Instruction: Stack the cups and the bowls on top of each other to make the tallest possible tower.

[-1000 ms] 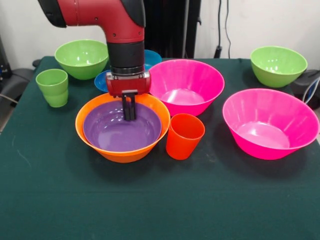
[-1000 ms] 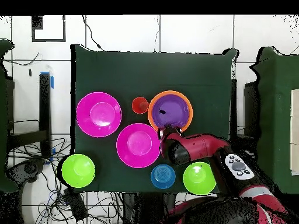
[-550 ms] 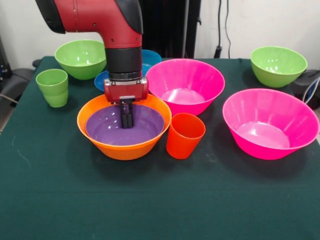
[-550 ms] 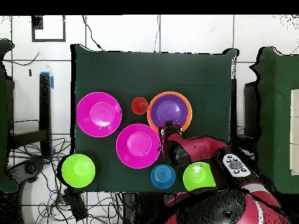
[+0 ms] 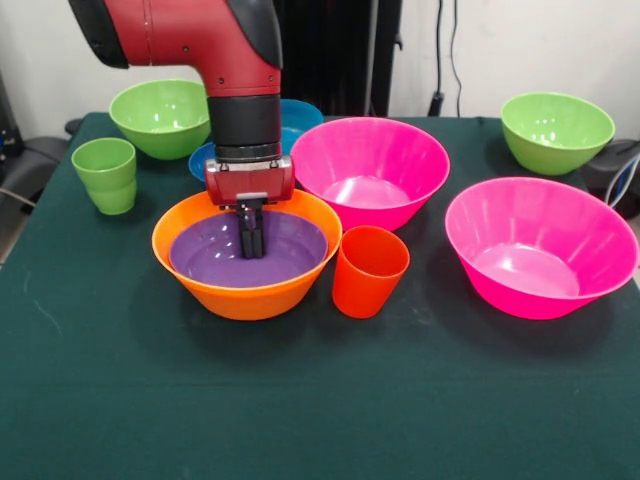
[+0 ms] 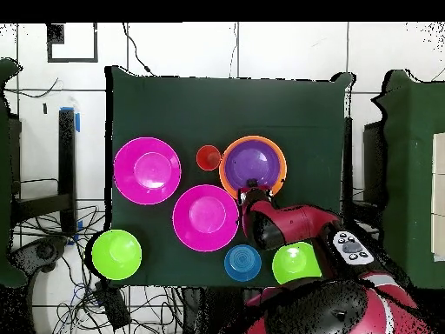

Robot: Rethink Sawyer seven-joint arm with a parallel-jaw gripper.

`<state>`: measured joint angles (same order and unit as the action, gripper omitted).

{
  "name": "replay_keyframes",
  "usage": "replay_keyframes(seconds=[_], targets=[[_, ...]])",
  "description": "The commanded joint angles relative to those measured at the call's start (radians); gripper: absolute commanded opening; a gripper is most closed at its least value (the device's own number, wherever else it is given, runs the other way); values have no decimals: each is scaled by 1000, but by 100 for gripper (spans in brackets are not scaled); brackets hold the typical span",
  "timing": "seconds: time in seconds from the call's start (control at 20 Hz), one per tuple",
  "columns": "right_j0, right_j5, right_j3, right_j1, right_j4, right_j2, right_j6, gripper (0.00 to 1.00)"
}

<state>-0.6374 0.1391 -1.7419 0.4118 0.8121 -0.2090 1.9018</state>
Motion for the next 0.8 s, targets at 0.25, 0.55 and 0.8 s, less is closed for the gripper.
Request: replay_keyframes(seconds=[0.25,0.55,0.8], targets=[[2,-205,18,-35,-19,-28,14,0],[19,-402,-155,216,-128,-36,-21,0],[38,-562,-227,377,-210,-51,-61,0]])
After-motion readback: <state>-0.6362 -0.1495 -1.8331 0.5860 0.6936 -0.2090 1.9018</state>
